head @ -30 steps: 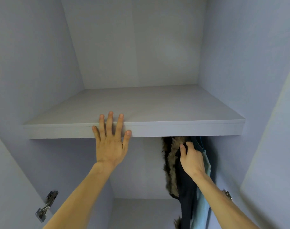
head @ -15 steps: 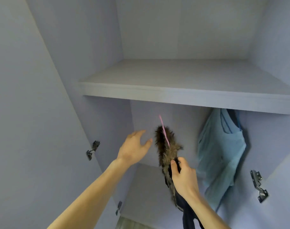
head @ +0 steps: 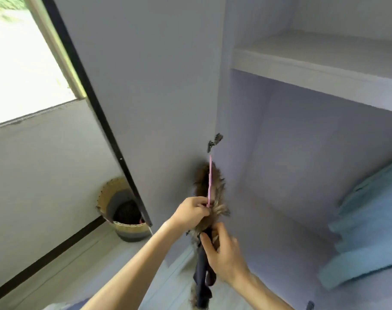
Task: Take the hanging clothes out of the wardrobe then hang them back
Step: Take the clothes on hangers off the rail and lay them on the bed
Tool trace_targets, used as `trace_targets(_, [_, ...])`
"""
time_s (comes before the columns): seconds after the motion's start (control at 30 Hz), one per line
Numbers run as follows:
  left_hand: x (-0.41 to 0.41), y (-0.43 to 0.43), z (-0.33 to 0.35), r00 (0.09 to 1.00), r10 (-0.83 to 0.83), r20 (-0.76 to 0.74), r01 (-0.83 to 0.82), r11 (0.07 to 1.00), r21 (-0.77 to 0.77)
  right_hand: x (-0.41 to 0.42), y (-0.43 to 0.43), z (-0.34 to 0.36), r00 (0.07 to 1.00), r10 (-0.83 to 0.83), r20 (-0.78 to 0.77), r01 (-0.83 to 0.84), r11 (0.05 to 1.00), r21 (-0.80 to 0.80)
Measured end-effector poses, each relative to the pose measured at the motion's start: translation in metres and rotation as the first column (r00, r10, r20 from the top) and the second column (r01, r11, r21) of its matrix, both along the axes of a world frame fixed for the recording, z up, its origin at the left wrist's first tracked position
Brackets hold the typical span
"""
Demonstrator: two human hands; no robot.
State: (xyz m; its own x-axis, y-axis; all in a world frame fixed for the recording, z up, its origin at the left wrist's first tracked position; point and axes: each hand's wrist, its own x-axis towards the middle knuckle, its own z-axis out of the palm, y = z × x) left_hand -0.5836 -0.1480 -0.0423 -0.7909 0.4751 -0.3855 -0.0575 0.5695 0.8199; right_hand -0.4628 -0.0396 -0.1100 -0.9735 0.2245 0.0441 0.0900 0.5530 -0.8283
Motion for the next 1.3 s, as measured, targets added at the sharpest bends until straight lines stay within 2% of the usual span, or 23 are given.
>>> trace_targets(0.1, [0.022, -0.069, -0.003, 0.982, 0.158, 0.102, -0.162, 0.986, 0.027, -0.007, -0.024, 0.009, 0.984, 0.171, -0.052, -0.166, 0.982, 0.095])
trace_targets(0.27, [0.087, -0.181, -0.014, 0.923, 0.368, 0.111, -0.374, 0.926, 0.04, -0.024, -0.079, 0.026, 0.953, 0.287, -0.097, -0.274, 0.953, 0.13])
trace_targets(0.37, [0.144, -0.236, -0.015, 0.861, 0.492, 0.127, -0.502, 0.863, 0.056, -0.032, -0.123, 0.024, 0.874, 0.479, -0.082, -0.459, 0.869, 0.183])
trace_targets(0.43, [0.187, -0.263, -0.013, 0.811, 0.565, 0.154, -0.578, 0.814, 0.059, -0.032, -0.159, 0.023, 0.758, 0.648, -0.068, -0.621, 0.751, 0.224])
trace_targets(0.5, [0.234, -0.285, -0.012, 0.741, 0.652, 0.161, -0.667, 0.742, 0.067, -0.022, -0.203, 0.024, 0.593, 0.804, -0.042, -0.781, 0.588, 0.211])
trace_targets(0.6, [0.292, -0.303, -0.011, 0.619, 0.769, 0.159, -0.783, 0.619, 0.061, 0.002, -0.257, 0.025, 0.376, 0.924, -0.071, -0.9, 0.383, 0.209])
trace_targets(0.77, [0.382, -0.307, -0.002, 0.298, 0.949, 0.105, -0.955, 0.296, 0.027, 0.057, -0.325, 0.04, 0.007, 0.989, -0.148, -0.971, 0.042, 0.237])
trace_targets(0.83, [0.411, -0.297, 0.007, 0.196, 0.974, 0.11, -0.981, 0.194, 0.025, 0.08, -0.342, 0.045, -0.124, 0.975, -0.183, -0.961, -0.072, 0.268])
trace_targets(0.9, [0.436, -0.285, 0.018, 0.131, 0.983, 0.131, -0.991, 0.13, 0.017, 0.101, -0.352, 0.052, -0.235, 0.949, -0.211, -0.933, -0.159, 0.323])
trace_targets(1.07, [0.494, -0.252, 0.03, -0.013, 0.999, 0.036, -0.996, -0.01, -0.085, 0.154, -0.356, 0.071, -0.419, 0.889, -0.186, -0.849, -0.311, 0.427])
trace_targets(1.23, [0.531, -0.23, 0.046, -0.238, 0.971, -0.034, -0.971, -0.239, -0.031, 0.187, -0.366, 0.097, -0.477, 0.858, -0.191, -0.852, -0.398, 0.34])
trace_targets(1.3, [0.546, -0.228, 0.049, -0.296, 0.952, -0.073, -0.954, -0.298, -0.017, 0.188, -0.38, 0.096, -0.54, 0.831, -0.135, -0.805, -0.463, 0.372])
